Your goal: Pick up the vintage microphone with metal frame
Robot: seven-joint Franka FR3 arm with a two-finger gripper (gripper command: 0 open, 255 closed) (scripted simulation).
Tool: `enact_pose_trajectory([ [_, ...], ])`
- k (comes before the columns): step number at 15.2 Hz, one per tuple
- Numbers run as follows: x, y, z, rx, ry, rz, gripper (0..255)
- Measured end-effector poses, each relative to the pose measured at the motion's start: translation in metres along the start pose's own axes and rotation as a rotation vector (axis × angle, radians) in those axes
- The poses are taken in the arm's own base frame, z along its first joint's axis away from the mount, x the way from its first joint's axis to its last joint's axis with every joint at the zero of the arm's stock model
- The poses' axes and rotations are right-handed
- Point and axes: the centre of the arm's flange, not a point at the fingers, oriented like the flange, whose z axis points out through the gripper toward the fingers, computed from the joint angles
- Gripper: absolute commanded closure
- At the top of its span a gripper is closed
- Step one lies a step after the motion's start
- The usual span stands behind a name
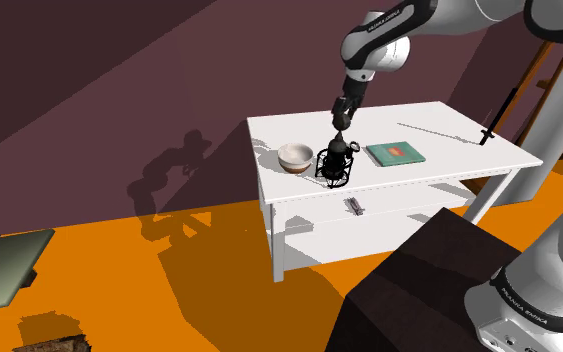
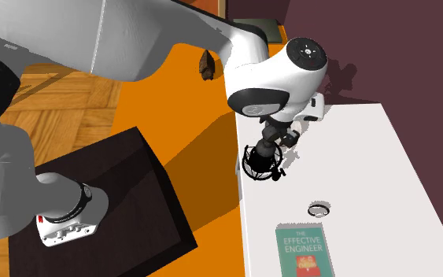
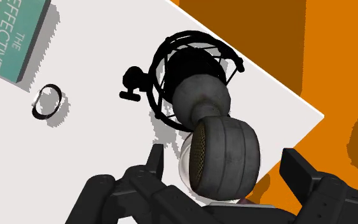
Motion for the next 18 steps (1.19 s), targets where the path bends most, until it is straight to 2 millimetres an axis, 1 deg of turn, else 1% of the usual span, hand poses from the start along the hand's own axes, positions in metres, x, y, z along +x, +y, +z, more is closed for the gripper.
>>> enact_pose_trajectory([
  [1, 0.0, 0.0, 0.002, 0.0, 0.0, 0.0, 255],
  [12, 0.001, 0.0, 0.002, 0.0, 0.0, 0.0, 255],
  [18, 0.004, -0.002, -0.026, 0.0, -0.002, 0.0, 255],
])
